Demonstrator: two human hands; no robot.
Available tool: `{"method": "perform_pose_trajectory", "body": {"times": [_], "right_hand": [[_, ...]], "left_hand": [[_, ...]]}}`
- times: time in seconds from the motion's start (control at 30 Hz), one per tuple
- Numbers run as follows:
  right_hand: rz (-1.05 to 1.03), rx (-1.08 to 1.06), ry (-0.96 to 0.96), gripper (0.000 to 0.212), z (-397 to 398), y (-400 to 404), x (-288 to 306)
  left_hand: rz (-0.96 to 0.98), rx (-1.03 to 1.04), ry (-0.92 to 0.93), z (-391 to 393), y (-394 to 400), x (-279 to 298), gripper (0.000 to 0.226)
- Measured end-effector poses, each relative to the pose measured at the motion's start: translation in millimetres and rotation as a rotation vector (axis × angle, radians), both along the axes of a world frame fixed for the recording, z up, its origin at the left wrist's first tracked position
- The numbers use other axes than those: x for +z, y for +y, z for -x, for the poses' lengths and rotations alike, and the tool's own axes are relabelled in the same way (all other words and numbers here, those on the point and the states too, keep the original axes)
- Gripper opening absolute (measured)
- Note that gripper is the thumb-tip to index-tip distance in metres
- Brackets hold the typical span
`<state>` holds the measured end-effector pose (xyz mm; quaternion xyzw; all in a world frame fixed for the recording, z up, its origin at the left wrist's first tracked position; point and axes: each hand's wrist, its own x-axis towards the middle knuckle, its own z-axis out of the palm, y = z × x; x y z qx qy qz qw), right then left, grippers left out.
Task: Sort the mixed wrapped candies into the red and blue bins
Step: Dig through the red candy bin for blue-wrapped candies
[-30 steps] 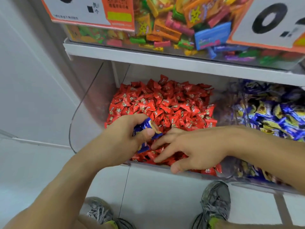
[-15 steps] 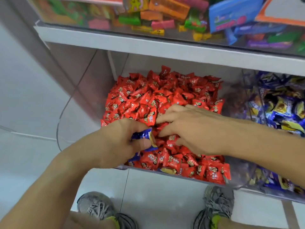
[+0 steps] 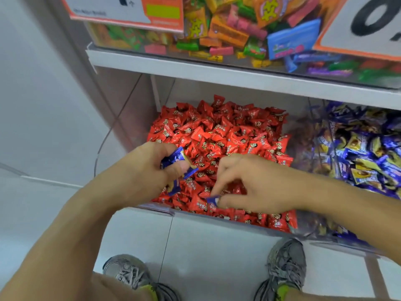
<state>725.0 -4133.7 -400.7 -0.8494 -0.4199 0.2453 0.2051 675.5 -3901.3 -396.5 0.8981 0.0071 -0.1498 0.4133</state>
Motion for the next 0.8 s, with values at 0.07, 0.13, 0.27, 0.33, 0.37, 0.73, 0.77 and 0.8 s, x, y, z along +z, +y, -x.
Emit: {"method": "perform_pose_trajectory", "body": {"times": [0.07,0.13,0.27,0.33,0.37,0.73,0.77,0.8], "right_hand": [[-0.171,-0.272,0.117,0.009,0,-10,14],[-0.405,-0.549,0.395,0.009,4,-20,25],[-0.586,-0.776,0.482,0.017,30,-32,28],[-0.671,-0.813,0.419,0.025,42,-46,30],[-0.703,-0.819,0.418,0.023,46,-52,31],[-1.155,-1.038,0.278,0.013,62,-175,37],[-1.137,-1.065,0.243,0.011,62,-186,34],[-1.106,-1.102,0.180,0.011,60,-197,30]], "left_hand": [[0.065,0.034,-0.015,3,-7,1,0.025],[0.249,0.085,0.002,5,-25,4,0.015],[0.405,0.050,-0.059,6,-89,10,0.017],[0.368,0.036,-0.129,6,-117,14,0.020],[0.346,0.030,-0.168,6,-125,14,0.020],[0.679,-0.184,-0.158,-13,-251,30,0.025],[0.631,-0.195,-0.192,-17,-262,26,0.023],[0.528,-0.205,-0.257,-22,-271,22,0.022]]}}
